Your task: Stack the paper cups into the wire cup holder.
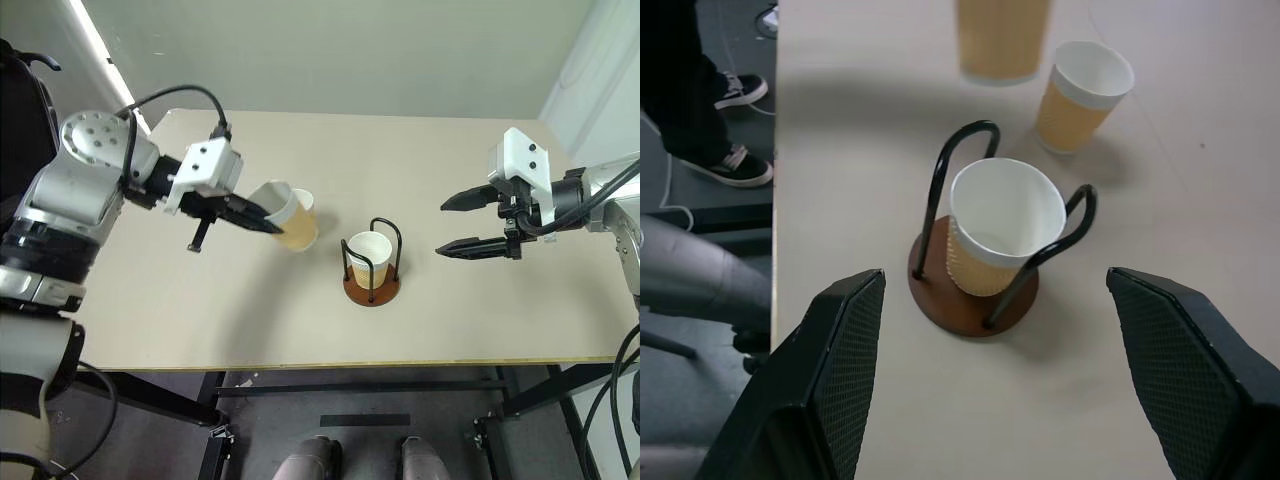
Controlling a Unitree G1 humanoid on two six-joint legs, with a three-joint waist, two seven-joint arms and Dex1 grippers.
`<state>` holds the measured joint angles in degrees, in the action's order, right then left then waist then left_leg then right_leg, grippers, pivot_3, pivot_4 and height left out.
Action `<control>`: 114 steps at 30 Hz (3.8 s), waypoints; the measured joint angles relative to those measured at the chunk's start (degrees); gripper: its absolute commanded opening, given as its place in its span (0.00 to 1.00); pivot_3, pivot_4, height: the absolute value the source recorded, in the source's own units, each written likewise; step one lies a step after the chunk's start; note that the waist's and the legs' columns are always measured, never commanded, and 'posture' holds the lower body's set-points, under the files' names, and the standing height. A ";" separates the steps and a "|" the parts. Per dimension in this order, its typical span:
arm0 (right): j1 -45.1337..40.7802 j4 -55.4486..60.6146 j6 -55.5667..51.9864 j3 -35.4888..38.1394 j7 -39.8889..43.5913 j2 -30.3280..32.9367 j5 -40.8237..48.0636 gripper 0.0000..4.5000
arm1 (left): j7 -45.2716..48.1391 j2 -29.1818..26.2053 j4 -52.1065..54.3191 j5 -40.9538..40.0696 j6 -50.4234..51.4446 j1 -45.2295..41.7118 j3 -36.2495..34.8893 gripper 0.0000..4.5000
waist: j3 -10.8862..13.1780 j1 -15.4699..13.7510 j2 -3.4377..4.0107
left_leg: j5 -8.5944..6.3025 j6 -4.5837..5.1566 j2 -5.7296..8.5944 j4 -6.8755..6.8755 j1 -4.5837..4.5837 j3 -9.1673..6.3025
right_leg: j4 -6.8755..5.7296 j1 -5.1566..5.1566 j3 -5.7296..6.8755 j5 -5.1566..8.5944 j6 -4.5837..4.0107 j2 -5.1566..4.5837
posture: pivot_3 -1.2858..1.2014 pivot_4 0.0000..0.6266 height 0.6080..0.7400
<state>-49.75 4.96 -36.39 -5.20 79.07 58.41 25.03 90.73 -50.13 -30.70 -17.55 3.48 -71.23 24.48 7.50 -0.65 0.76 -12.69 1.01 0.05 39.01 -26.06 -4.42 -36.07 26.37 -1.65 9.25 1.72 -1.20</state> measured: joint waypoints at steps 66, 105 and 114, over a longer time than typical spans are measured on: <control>8.14 9.34 -5.50 5.03 -13.12 -0.76 4.07 0.80 | 0.00 19.48 -13.88 3.41 -5.73 -4.25 2.95 0.00 | 0.00 -0.60 0.00 | -0.03 0.26 0.01 0.22 0.01 0.18 | 0.13 -0.27 -0.02 -0.16 0.69 -0.06 | 0.52 0.24 1.00; 3.55 8.61 -3.88 5.01 -16.42 -4.68 3.79 0.80 | -6.91 20.15 -31.08 12.38 -17.90 -14.47 -3.67 1.00 | 0.00 -0.52 0.00 | -0.08 0.34 0.03 0.27 0.03 0.26 | 0.17 -0.28 -0.10 -0.10 0.88 -0.04 | 0.52 0.24 1.00; 3.30 7.57 3.55 4.39 -13.84 -5.59 1.95 0.80 | -16.60 15.19 -36.05 25.99 -25.32 -11.64 -3.24 1.00 | 0.00 -0.85 -0.01 | -0.09 0.36 0.10 0.29 -0.03 0.19 | 0.15 -0.24 -0.07 -0.08 0.82 -0.11 | 0.52 0.24 1.00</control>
<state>-46.45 12.53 -32.84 -0.82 65.23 52.82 26.98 74.13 -34.94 -66.75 8.44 -21.85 -82.87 21.24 7.50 -1.51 0.75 -12.77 1.37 0.15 39.30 -26.09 -4.24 -35.91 26.13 -1.72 9.17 2.54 -1.31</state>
